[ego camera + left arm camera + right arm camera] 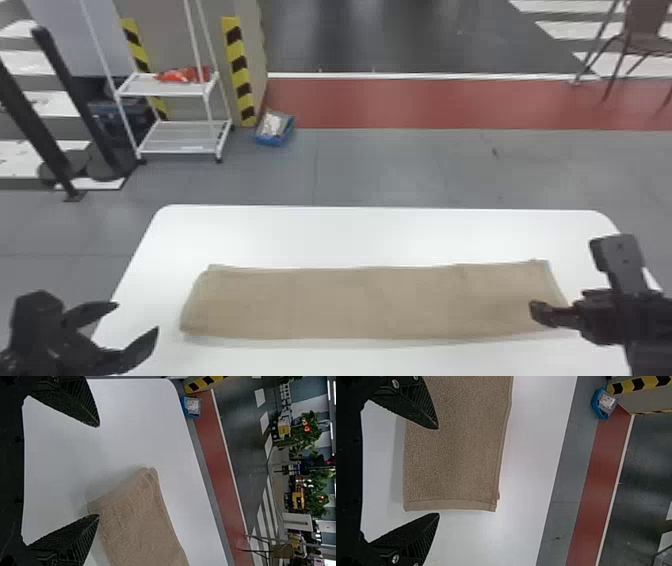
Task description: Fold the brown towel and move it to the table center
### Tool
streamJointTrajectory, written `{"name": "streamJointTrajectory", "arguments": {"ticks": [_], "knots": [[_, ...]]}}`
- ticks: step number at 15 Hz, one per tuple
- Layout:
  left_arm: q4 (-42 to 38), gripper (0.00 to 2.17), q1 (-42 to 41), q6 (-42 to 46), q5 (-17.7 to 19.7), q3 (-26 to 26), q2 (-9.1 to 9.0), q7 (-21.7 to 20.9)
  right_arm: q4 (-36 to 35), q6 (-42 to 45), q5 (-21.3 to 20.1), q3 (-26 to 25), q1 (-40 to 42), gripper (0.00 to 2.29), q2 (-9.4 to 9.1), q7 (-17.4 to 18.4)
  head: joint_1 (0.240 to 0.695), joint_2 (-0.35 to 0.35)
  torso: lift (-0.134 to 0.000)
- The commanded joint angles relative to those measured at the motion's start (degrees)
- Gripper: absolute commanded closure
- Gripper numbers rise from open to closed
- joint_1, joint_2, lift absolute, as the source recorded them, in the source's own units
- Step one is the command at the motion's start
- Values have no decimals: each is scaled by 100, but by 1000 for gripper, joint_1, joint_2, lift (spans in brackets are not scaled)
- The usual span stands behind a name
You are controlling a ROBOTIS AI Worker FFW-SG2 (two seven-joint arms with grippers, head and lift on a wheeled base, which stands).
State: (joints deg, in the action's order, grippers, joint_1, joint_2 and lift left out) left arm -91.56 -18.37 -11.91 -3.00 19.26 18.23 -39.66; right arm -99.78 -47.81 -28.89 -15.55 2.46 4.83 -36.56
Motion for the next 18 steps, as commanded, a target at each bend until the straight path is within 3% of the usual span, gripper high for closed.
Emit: {"name": "streamJointTrajectory", "arguments": {"ticks": [1, 13, 18], "knots": [[6, 66, 0, 0, -8, -10, -4, 2, -6, 3, 6, 8, 26, 110, -8, -1, 695, 14, 0], [-82, 66, -71, -18, -26, -1, -12, -15, -50, 56, 6, 34, 88, 110, -8, -9, 695, 15, 0], [-82, 66, -71, -246, -78, -45, -153, -15, 29, 267, 120, -36, 96, 110, 27, -9, 695, 16, 0]]}}
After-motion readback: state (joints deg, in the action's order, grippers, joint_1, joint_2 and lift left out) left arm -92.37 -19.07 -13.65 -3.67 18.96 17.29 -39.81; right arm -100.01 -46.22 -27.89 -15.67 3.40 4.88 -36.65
